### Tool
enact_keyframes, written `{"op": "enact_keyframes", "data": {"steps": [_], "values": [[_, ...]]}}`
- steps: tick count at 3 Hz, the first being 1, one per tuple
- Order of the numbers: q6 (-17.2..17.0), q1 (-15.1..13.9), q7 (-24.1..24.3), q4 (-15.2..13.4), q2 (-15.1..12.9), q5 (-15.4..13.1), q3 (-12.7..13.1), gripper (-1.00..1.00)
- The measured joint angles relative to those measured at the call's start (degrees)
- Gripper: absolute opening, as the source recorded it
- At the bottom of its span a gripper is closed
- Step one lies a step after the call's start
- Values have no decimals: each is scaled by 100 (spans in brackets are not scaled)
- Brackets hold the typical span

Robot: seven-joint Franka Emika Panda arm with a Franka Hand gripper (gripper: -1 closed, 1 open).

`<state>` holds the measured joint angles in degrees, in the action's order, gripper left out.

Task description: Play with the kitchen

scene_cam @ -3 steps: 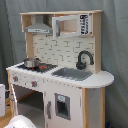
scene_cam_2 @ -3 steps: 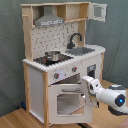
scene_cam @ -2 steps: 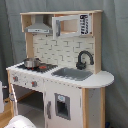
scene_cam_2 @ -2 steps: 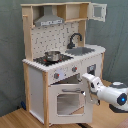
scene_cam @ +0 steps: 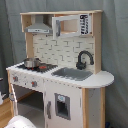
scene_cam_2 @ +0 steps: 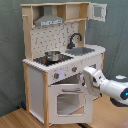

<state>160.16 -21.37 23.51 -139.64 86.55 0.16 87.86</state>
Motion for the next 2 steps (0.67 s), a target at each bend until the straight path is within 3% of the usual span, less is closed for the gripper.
{"op": "enact_keyframes", "data": {"steps": [2], "values": [[-187,102,-1278,-40,-32,-98,-586,100]]}}
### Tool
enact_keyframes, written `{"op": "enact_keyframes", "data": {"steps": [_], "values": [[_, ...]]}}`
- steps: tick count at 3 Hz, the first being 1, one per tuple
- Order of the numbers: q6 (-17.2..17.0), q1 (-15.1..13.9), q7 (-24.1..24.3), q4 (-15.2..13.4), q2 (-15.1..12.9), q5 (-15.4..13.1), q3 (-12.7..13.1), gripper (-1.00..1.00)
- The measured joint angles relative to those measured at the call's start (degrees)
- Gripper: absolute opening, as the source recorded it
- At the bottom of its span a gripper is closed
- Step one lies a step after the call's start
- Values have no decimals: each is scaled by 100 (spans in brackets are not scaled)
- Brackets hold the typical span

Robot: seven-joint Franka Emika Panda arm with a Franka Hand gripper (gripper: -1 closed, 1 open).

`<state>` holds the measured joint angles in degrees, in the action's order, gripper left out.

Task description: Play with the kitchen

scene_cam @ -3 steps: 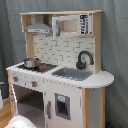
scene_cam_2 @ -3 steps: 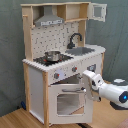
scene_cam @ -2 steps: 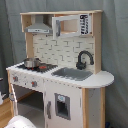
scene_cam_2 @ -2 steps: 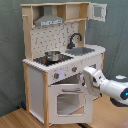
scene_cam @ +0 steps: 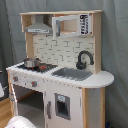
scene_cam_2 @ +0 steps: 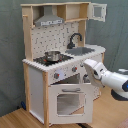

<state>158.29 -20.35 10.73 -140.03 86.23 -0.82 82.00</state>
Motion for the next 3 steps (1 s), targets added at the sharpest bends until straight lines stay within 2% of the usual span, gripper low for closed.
{"op": "enact_keyframes", "data": {"steps": [3], "values": [[-200,8,-1954,-298,-83,0,-811,100]]}}
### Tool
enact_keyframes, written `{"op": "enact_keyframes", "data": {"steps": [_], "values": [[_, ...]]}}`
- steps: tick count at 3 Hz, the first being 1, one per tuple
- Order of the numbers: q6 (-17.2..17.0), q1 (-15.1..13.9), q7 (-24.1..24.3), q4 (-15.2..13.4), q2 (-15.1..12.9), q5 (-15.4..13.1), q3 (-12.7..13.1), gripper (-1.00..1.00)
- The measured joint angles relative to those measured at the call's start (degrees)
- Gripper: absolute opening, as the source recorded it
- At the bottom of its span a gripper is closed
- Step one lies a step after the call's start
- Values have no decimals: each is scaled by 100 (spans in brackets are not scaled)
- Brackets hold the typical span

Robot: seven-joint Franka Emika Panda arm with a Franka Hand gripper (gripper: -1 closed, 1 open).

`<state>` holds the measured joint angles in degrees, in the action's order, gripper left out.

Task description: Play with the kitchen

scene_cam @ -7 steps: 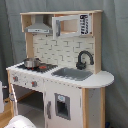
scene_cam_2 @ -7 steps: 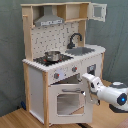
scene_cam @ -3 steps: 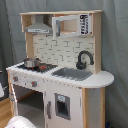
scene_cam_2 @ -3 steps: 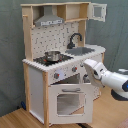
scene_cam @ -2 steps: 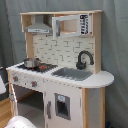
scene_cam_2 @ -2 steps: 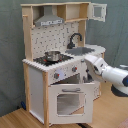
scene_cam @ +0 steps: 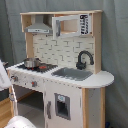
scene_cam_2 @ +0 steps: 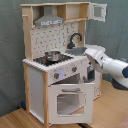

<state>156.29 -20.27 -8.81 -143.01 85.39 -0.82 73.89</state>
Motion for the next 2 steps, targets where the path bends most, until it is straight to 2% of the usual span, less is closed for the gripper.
{"op": "enact_keyframes", "data": {"steps": [2], "values": [[-62,-20,-1309,-352,-140,1,-468,100]]}}
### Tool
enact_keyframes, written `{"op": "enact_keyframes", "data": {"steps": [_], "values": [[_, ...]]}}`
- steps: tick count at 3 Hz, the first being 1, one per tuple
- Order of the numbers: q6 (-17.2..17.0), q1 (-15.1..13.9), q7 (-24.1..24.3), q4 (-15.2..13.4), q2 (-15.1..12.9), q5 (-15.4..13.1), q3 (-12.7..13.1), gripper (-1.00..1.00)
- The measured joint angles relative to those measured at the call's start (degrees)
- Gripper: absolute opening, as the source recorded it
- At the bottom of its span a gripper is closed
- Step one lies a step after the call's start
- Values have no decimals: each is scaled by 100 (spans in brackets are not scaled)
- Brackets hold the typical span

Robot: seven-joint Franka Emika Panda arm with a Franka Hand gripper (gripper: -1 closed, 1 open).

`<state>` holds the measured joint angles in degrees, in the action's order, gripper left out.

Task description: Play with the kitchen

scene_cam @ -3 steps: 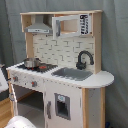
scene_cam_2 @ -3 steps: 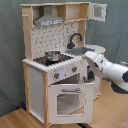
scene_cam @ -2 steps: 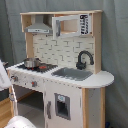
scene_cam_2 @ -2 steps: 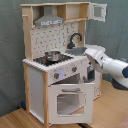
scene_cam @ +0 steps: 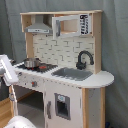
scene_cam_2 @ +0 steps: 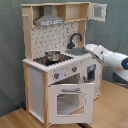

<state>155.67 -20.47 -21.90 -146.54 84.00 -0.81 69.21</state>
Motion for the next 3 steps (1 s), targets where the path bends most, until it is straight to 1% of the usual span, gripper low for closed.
{"op": "enact_keyframes", "data": {"steps": [1,2,3], "values": [[-23,-24,-556,-147,-77,2,-168,100],[-97,-79,-1151,-232,-190,8,-298,100],[-285,-123,-1712,-228,-396,34,-347,100]]}}
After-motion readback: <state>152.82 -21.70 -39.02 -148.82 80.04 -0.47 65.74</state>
